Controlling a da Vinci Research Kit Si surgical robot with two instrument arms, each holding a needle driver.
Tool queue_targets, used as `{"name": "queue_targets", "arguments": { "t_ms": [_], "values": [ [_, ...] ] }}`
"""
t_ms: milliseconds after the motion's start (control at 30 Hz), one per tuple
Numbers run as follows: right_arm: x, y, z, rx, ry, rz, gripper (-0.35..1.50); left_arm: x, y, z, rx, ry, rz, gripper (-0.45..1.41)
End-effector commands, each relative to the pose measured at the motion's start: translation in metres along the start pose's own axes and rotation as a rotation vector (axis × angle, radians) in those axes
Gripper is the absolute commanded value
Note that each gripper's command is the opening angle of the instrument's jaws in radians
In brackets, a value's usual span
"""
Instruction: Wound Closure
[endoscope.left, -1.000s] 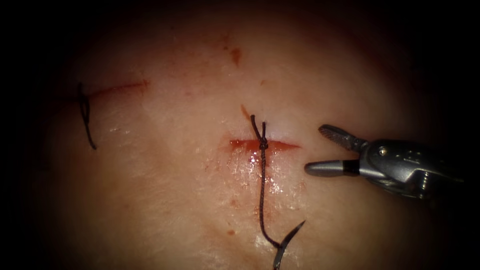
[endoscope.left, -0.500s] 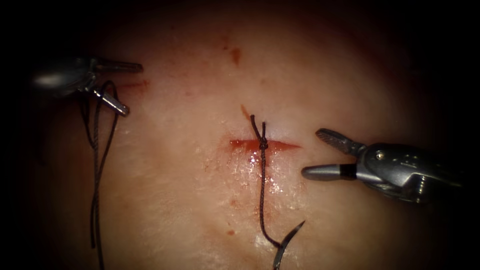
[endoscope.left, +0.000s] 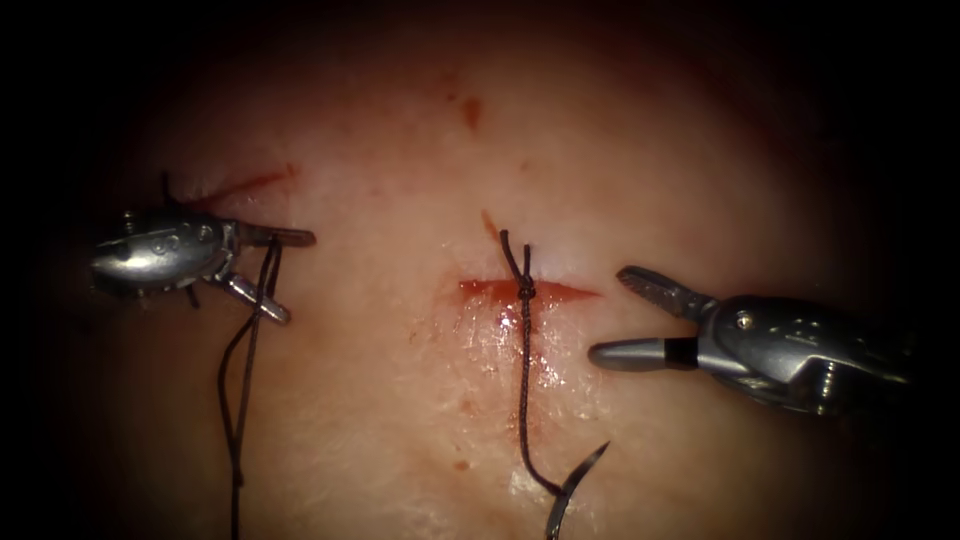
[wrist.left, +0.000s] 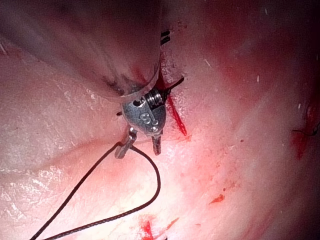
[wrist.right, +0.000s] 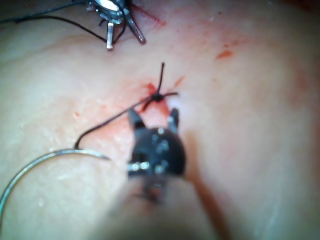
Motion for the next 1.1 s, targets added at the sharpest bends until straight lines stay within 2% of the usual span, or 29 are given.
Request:
{"name": "queue_targets", "arguments": {
  "t_ms": [33, 100, 267, 433, 500, 633, 667, 733, 800, 867, 1000, 1033, 1100],
  "values": [
    [-0.0004, -0.0005, 0.0008, 0.002, 0.001, 0.001, 1.48, -0.0009, 0.0003, -0.0006, -0.028, -0.029, 0.011, 0.76],
    [-0.0004, -0.0005, 0.0008, 0.005, 0.001, 0.001, 1.48, -0.0011, 0.0004, -0.0012, -0.028, -0.035, 0.014, 0.76],
    [-0.0004, -0.0005, 0.0008, 0.005, 0.001, 0.001, 1.48, -0.0025, 0.0009, -0.0065, -0.024, -0.067, 0.031, 0.76],
    [-0.0004, -0.0006, 0.0009, 0.007, 0.000, 0.001, 1.48, -0.0022, 0.0009, -0.0088, -0.003, -0.089, 0.026, 0.76],
    [-0.0004, -0.0006, 0.0010, 0.007, 0.000, 0.001, 1.48, -0.0009, 0.0005, -0.0095, 0.016, -0.091, 0.014, 0.76],
    [-0.0004, -0.0006, 0.0010, 0.012, 0.000, 0.001, 1.48, 0.0053, -0.0022, -0.0126, 0.116, -0.058, 0.052, 0.69],
    [-0.0004, -0.0007, 0.0010, 0.024, -0.001, 0.001, 1.48, 0.0074, -0.0033, -0.0139, 0.170, -0.020, 0.054, 0.64],
    [-0.0003, -0.0007, 0.0010, 0.031, -0.001, 0.001, 1.48, 0.0092, -0.0040, -0.0155, 0.245, 0.026, 0.052, 0.59],
    [-0.0004, -0.0008, 0.0010, 0.038, -0.002, -0.012, 1.48, 0.0100, -0.0039, -0.0166, 0.268, 0.041, 0.047, 0.54],
    [-0.0004, -0.0008, 0.0008, 0.044, 0.001, -0.036, 1.45, 0.0108, -0.0025, -0.0190, 0.326, 0.011, 0.035, 0.54],
    [-0.0004, -0.0006, 0.0009, 0.061, -0.002, -0.054, 1.45, 0.0133, -0.0021, -0.0220, 0.401, -0.031, 0.053, 0.64],
    [-0.0004, -0.0006, 0.0009, 0.064, -0.002, -0.054, 1.45, 0.0150, -0.0021, -0.0226, 0.437, 0.010, 0.059, 0.64],
    [-0.0003, -0.0006, 0.0008, 0.065, -0.006, -0.053, 1.45, 0.0169, -0.0019, -0.0221, 0.445, 0.076, 0.062, 0.64]
  ]
}}
